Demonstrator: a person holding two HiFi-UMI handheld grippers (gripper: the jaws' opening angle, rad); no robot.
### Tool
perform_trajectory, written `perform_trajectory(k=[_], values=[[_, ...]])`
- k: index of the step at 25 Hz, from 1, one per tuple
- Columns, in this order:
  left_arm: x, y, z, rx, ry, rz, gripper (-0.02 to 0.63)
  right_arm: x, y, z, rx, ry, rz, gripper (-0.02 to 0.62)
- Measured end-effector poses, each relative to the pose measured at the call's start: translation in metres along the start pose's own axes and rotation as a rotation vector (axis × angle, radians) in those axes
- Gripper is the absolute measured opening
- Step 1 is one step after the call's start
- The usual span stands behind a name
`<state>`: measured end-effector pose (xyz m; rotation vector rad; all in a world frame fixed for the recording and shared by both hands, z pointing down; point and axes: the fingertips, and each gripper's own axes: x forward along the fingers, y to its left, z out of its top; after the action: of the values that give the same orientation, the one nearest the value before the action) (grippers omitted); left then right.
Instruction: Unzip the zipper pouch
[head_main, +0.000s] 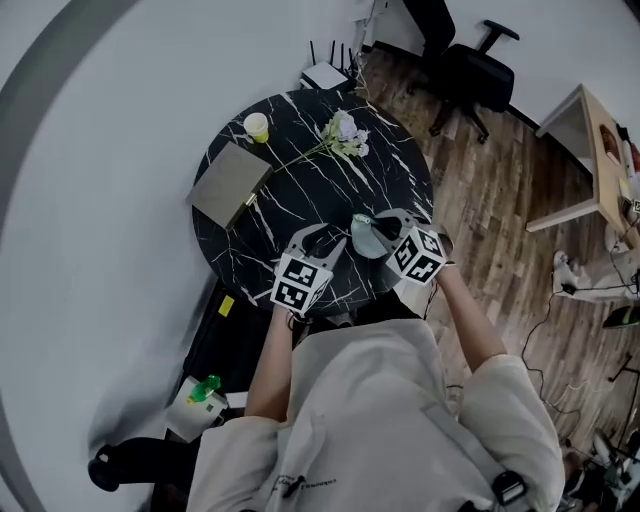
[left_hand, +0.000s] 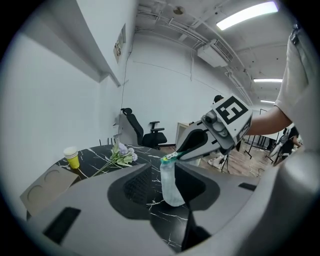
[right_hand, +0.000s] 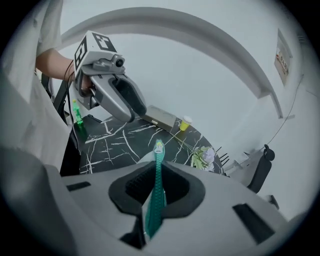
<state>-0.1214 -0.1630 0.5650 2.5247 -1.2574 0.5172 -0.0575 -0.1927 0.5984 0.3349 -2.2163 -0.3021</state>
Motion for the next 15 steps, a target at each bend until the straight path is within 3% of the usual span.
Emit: perform_trajectory(k=[9, 13, 15], values=[[0.017, -0.008, 0.008, 0.100, 0.062, -0.104, 0.150, -0.025, 0.006, 0.046, -0.038, -0.149, 0.129, 0.037], [0.018, -0.005, 0.014, 0.077, 0.035, -0.114, 0.149, -0.027, 0.008, 0.055, -0.046, -0.189, 0.175, 0.037], [0.017, -0.005, 0.020, 0.062, 0.012, -0.124, 0.115, -0.027, 0.006, 0.057, -0.035, -0.212, 0.193, 0.037]])
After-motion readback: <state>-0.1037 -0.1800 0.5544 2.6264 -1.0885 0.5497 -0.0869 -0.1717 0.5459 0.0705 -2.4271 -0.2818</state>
